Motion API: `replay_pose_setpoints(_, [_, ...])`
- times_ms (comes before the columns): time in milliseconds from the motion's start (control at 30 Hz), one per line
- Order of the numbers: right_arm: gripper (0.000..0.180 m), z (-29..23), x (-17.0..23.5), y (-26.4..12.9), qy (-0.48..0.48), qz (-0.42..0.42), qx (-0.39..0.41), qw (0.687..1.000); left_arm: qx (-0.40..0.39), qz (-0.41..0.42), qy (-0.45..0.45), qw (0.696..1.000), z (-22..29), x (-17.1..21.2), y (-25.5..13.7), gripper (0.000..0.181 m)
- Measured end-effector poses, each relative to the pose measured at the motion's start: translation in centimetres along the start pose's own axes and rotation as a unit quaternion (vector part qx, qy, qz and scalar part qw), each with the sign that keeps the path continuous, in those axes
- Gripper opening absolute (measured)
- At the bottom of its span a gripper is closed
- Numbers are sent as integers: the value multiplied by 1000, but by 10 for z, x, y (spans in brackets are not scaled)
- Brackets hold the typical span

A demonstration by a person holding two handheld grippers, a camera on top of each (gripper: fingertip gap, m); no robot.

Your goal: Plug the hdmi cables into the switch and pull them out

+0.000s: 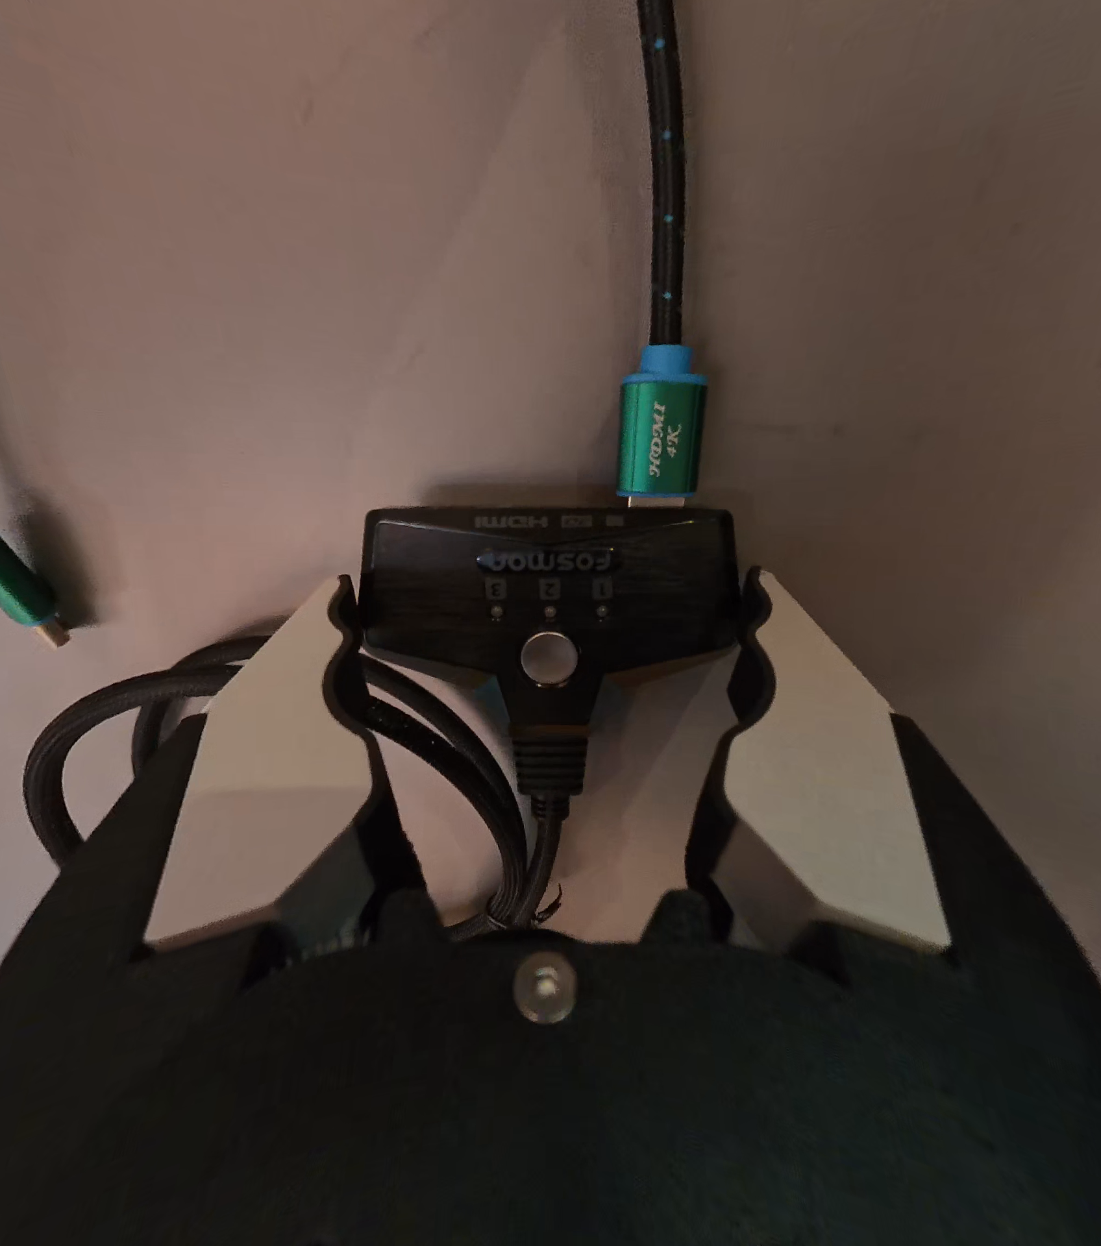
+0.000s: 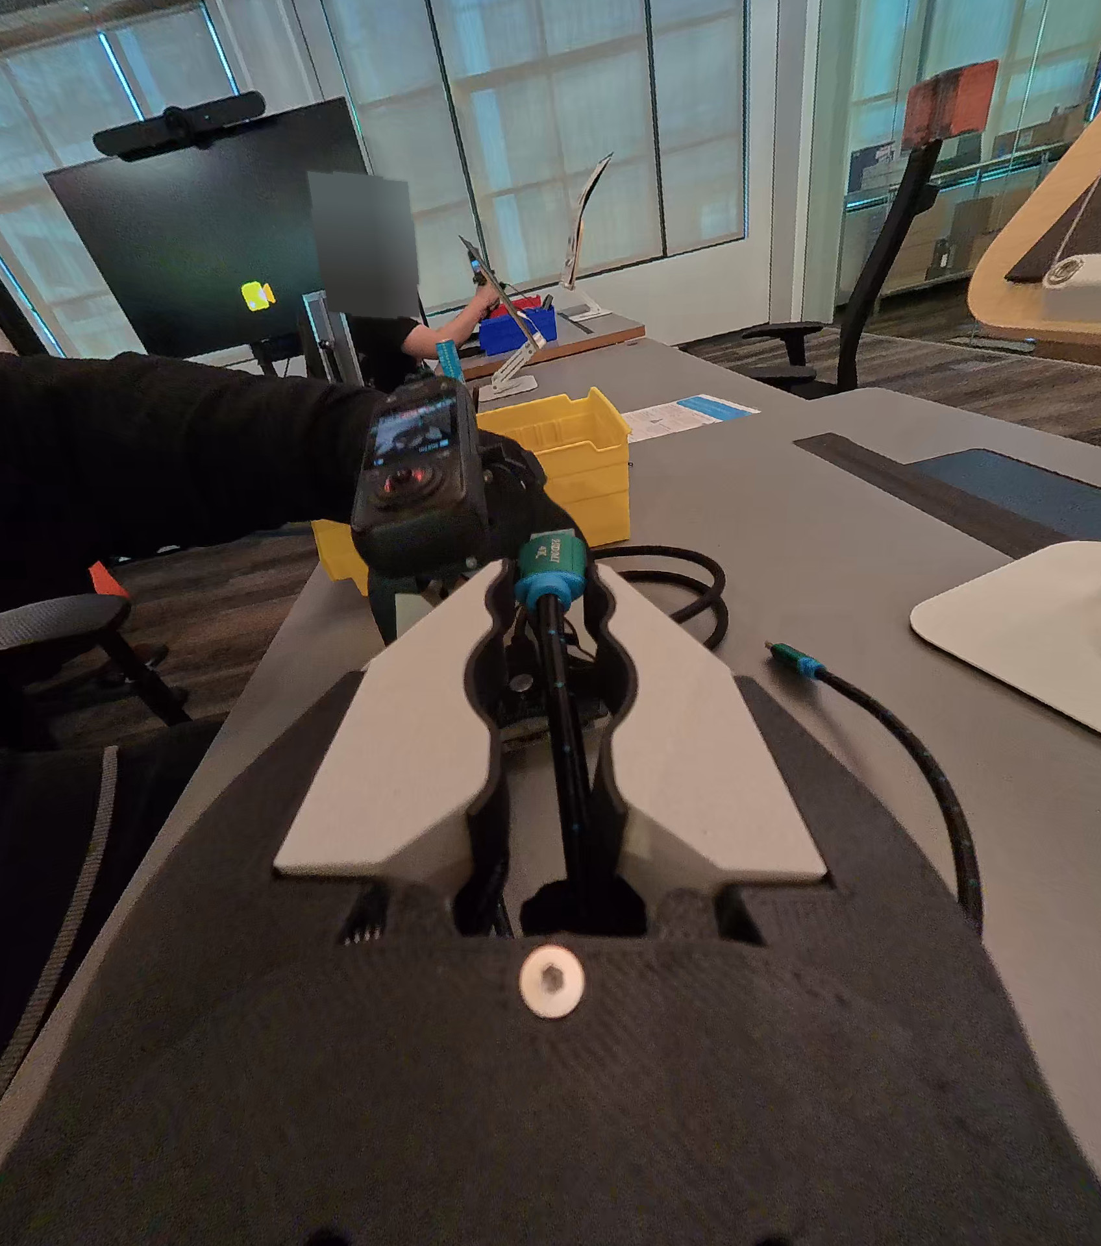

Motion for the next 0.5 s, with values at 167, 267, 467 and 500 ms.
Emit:
replay_pose_setpoints(167, [17,0,3,4,-3,-8,-3,1000,-10,51,-31,998,-5,1,-18,109])
replay_pose_setpoints(267, [18,-1,4,5,-6,-12,-6,1000,-17,76,-46,996,-6,1,-30,109])
replay_pose_setpoints(467, [18,-2,6,8,-16,-25,-1,1000,-27,96,-52,994,-6,-2,-46,109])
replay_pose_setpoints(500, [18,-2,7,9,-20,-29,1,999,-27,98,-53,993,-6,-2,-47,109])
Point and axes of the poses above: each gripper's, where its closed fingertips meet, y out along the fingers, x out of its underside, z = x × y across the jaws, the point moved 10 cm from there along -y, back along the fingers, and after that the axes turned 2 degrees about y, right-handed, at the moved point
